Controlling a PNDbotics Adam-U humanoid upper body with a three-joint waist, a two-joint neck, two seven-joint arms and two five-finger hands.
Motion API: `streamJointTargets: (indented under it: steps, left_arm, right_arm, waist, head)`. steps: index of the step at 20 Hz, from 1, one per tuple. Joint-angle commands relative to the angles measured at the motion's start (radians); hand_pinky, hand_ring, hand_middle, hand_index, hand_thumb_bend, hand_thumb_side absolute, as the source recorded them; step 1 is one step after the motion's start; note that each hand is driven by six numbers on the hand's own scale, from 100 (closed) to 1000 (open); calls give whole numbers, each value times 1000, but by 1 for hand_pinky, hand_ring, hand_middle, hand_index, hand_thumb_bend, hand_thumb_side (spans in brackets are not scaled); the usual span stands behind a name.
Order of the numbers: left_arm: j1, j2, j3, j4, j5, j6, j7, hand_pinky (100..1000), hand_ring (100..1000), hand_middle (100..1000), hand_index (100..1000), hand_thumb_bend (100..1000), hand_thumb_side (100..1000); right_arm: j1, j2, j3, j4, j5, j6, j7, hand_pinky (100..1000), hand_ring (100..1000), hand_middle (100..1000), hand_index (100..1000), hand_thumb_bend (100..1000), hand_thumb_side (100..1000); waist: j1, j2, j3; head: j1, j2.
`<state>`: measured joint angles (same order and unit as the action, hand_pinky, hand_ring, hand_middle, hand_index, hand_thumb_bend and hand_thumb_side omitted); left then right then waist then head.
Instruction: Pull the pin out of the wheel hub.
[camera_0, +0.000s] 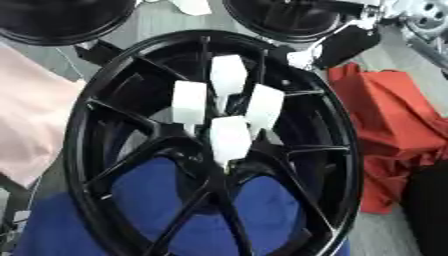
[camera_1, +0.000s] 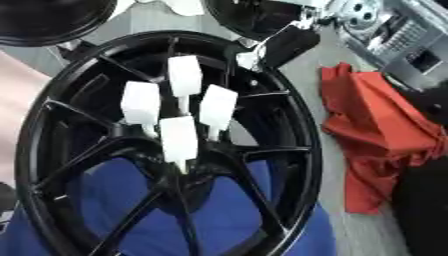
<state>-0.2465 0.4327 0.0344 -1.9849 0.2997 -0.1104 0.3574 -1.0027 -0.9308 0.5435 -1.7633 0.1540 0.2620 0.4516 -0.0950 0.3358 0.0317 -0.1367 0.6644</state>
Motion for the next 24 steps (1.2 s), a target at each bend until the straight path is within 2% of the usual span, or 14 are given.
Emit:
streamJointTargets:
  steps: [1, 8, 13, 16, 24]
  left_arm:
    - [-8, 27, 1, -15, 2, -1, -4, 838, 640, 627, 748, 133, 759]
    - [-5, 26, 1, -15, 3, 1, -3, 838, 640, 628, 748, 135, 760]
    - [-1, 26, 2, -15, 3, 2, -3, 838, 640, 628, 748, 135, 761]
    - [1, 26, 1, -15, 3, 2, -3, 838, 640, 628, 748, 136, 761]
    - [4, 26, 1, -15, 3, 4, -2, 839, 640, 628, 747, 138, 764]
  right_arm:
    - [-17, -38, 2, -42, -43, 39, -10, 788, 711, 716, 791, 222, 357]
    - [-14, -49, 24, -97, -127, 125, 16, 773, 708, 714, 794, 258, 367]
    - [-10, -59, 40, -107, -92, 185, 48, 780, 743, 747, 844, 448, 366]
    - [-11, -60, 50, -110, -40, 209, 90, 782, 752, 753, 857, 521, 368]
    - [-30, -44, 58, -128, -2, 245, 177, 772, 760, 761, 871, 514, 400]
  waist:
    - [3, -16, 0]
    - [1, -19, -3]
    - [1, -21, -8]
    - [1, -21, -11]
    - [-3, -17, -13]
  head:
    - [5, -12]
    - [11, 8]
    - [11, 25]
    - [11, 34]
    - [11, 37]
